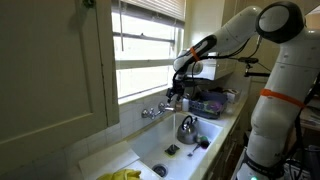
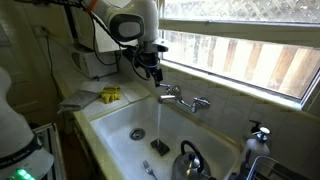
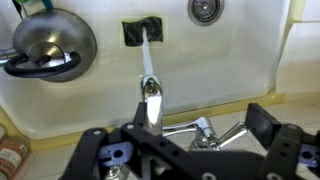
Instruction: Turn the tap faucet to the left, then move the sponge backwards, then turn the tap faucet to the right and open the tap
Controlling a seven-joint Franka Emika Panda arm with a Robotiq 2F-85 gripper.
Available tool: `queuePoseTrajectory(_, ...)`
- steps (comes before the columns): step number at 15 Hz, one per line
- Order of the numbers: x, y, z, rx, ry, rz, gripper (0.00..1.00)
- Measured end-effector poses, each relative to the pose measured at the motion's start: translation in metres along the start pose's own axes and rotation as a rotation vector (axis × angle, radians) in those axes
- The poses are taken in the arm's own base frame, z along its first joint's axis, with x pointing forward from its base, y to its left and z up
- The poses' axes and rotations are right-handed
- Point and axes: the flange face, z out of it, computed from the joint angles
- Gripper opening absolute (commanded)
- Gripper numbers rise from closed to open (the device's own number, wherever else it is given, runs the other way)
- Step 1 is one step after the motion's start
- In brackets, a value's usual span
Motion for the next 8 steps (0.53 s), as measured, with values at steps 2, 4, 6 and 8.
queuePoseTrajectory(2, -0.005, 0.008, -0.002, -0.021, -0.001, -0.019, 1.0)
queuePoseTrajectory(4, -0.009, 0.015, -0.004, -0.042, -0.004, -0.027, 1.0)
queuePoseTrajectory(6, -0.011, 0.019, -0.003, -0.056, -0.008, -0.032, 1.0)
queuePoseTrajectory(8, -0.013, 0.022, -0.002, -0.062, -0.013, -0.033, 1.0)
